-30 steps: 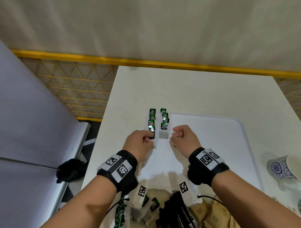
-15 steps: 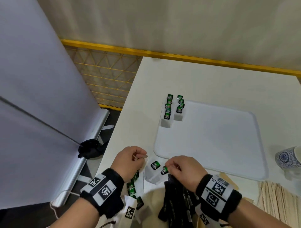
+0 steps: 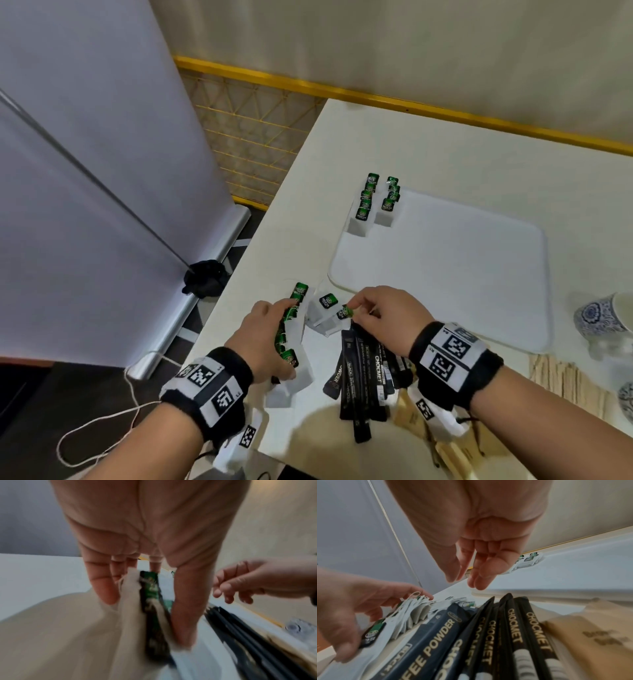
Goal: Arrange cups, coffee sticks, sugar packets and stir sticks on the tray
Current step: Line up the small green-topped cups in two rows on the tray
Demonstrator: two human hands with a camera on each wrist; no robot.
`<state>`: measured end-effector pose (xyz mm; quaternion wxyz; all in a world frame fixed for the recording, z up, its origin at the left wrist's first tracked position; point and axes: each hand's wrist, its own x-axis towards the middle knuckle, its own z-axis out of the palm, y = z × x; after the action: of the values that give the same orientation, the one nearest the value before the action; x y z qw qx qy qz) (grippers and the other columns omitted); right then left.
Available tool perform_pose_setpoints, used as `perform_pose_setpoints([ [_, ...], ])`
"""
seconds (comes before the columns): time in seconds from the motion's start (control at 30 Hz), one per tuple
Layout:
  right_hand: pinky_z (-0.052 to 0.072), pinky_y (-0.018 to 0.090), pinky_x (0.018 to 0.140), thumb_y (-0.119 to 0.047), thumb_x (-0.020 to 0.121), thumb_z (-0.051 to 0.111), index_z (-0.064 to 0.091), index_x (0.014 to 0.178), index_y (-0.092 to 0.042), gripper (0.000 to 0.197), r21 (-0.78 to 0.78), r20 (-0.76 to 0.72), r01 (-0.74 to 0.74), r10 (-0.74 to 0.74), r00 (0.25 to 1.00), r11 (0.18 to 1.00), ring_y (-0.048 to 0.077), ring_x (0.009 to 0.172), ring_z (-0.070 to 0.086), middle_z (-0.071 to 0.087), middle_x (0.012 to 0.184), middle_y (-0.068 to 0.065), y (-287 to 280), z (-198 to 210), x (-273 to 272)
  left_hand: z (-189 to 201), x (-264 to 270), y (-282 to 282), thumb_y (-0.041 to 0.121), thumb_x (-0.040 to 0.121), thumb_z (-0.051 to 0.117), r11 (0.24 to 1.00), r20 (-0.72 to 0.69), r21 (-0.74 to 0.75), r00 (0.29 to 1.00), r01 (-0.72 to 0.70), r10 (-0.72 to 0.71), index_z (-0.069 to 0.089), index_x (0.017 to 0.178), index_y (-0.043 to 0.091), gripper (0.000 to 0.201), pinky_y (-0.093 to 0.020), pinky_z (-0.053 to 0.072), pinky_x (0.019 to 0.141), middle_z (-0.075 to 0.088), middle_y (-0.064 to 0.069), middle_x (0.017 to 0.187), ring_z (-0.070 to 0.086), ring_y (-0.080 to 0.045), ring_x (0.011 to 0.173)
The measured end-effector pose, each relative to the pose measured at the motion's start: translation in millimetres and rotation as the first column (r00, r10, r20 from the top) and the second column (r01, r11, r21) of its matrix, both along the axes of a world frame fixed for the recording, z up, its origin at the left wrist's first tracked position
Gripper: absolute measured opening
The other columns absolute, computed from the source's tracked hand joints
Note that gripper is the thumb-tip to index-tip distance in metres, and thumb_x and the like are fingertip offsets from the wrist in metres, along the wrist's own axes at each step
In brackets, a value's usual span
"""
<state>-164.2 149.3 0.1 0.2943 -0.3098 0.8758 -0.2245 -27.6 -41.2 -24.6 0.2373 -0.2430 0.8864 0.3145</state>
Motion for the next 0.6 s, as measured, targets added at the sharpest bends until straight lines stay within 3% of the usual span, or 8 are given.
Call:
perform_pose_setpoints([
  [0.1, 0.047, 0.024, 0.078, -0.026, 0.090, 0.054, 0.065, 0.103, -0.033, 0.018, -0.004, 0.014, -0.001, 0.001, 1.000, 1.000, 0.006, 0.085, 0.058, 0.062, 0.094, -0.012, 1, -1, 3, -3, 7, 10, 0.015, 0.067, 0.077, 0.998, -0.065, -0.009, 0.996, -0.061, 0.060, 0.034, 0.134, 0.035, 0.082, -0.028, 0.052, 0.078, 0.038, 0.005, 0.115, 0.055, -0.017, 0.092],
  [0.27, 0.038, 0.009, 0.063, -0.026, 0.089, 0.058, 0.066, 0.100, -0.033, 0.015, -0.063, 0.045, 0.005, -0.003, 0.999, 0.998, -0.001, 0.072, 0.054, 0.062, 0.084, -0.012, -3, -4, 10, -2, 2, 17, 0.018, 0.080, 0.071, 0.997, -0.178, -0.004, 0.981, -0.074, 0.072, 0.059, 0.113, 0.020, 0.035, -0.022, 0.033, 0.072, 0.053, 0.000, 0.106, 0.054, -0.018, 0.096],
  [0.33, 0.040, 0.010, 0.065, -0.027, 0.088, 0.061, 0.066, 0.101, -0.033, 0.015, -0.101, 0.089, 0.038, -0.029, 0.996, 0.994, -0.001, 0.072, 0.055, 0.062, 0.084, -0.013, -5, -5, 13, 1, -2, 17, 0.018, 0.080, 0.071, 0.994, -0.240, 0.027, 0.964, -0.107, 0.111, 0.065, 0.106, 0.019, 0.027, -0.018, 0.034, 0.065, 0.059, 0.004, 0.094, 0.056, -0.014, 0.087],
  [0.43, 0.045, 0.014, 0.076, -0.032, 0.082, 0.070, 0.063, 0.111, -0.034, 0.030, -0.161, 0.187, 0.092, -0.061, 0.981, 0.983, -0.002, 0.077, 0.057, 0.062, 0.093, -0.014, -7, -4, 19, 8, -9, 17, 0.013, 0.076, 0.076, 0.962, -0.301, 0.190, 0.920, -0.198, 0.249, 0.069, 0.093, 0.020, 0.020, -0.008, 0.034, 0.054, 0.057, 0.014, 0.067, 0.050, 0.002, 0.059],
  [0.47, 0.046, 0.016, 0.081, -0.034, 0.078, 0.074, 0.061, 0.115, -0.035, 0.039, -0.175, 0.217, 0.105, -0.066, 0.974, 0.979, 0.000, 0.081, 0.059, 0.061, 0.098, -0.014, -8, -3, 20, 10, -11, 17, 0.011, 0.074, 0.078, 0.940, -0.300, 0.265, 0.908, -0.214, 0.291, 0.070, 0.090, 0.019, 0.019, -0.010, 0.040, 0.059, 0.061, 0.013, 0.068, 0.054, 0.002, 0.061],
  [0.53, 0.047, 0.019, 0.086, -0.037, 0.072, 0.079, 0.056, 0.121, -0.035, 0.054, -0.184, 0.269, 0.127, -0.075, 0.960, 0.975, 0.000, 0.084, 0.059, 0.058, 0.102, -0.016, -8, -3, 24, 13, -16, 17, 0.008, 0.073, 0.078, 0.883, -0.272, 0.411, 0.893, -0.228, 0.358, 0.072, 0.090, 0.016, 0.020, -0.024, 0.053, 0.072, 0.071, 0.003, 0.080, 0.065, -0.011, 0.073],
  [0.6, 0.047, 0.019, 0.083, -0.036, 0.070, 0.082, 0.056, 0.119, -0.034, 0.056, -0.196, 0.320, 0.165, -0.096, 0.942, 0.967, -0.002, 0.079, 0.059, 0.059, 0.099, -0.016, -8, -3, 27, 15, -20, 17, 0.004, 0.074, 0.077, 0.809, -0.223, 0.535, 0.883, -0.244, 0.414, 0.072, 0.093, 0.013, 0.021, -0.033, 0.056, 0.074, 0.074, -0.005, 0.086, 0.068, -0.019, 0.076],
])
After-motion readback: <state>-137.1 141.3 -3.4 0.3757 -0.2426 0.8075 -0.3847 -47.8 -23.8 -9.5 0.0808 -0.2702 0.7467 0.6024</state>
